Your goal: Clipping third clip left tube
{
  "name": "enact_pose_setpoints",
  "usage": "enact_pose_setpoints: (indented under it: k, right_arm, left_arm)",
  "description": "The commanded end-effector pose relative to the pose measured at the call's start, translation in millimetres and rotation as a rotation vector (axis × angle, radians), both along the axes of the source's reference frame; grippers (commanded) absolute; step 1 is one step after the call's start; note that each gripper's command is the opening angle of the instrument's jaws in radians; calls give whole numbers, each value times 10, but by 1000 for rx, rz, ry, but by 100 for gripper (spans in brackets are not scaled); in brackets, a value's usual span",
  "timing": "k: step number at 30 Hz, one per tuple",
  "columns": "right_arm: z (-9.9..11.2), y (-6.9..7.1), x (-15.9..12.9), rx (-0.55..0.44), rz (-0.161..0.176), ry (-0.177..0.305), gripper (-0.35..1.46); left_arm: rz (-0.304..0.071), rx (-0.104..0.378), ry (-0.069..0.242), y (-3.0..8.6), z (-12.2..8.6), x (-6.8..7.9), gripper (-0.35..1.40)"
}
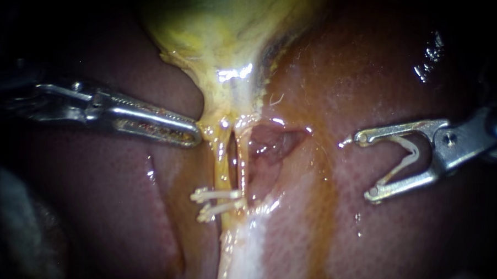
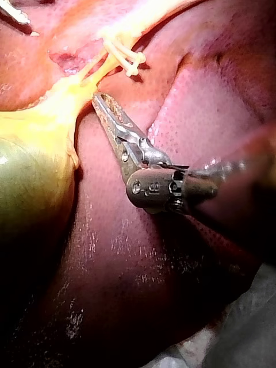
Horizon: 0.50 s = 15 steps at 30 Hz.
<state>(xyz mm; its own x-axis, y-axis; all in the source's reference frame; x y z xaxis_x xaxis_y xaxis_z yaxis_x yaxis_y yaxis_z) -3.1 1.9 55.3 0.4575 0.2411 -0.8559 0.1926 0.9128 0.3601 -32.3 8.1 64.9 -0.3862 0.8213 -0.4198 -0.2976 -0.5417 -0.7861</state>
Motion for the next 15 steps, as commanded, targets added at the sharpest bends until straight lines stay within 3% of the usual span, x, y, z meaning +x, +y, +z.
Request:
enact_pose_setpoints:
  k: [1,7,15]
  right_arm:
    - [0,0,0,0,0,0,50]
    - [0,0,1,0,0,0,50]
    - [0,0,1,0,0,0,50]
  left_arm:
    - [1,0,-1,0,-1,2,-35]
    - [6,4,-5,8,-11,18,-35]
    - [-33,-1,14,34,-48,58,-35]
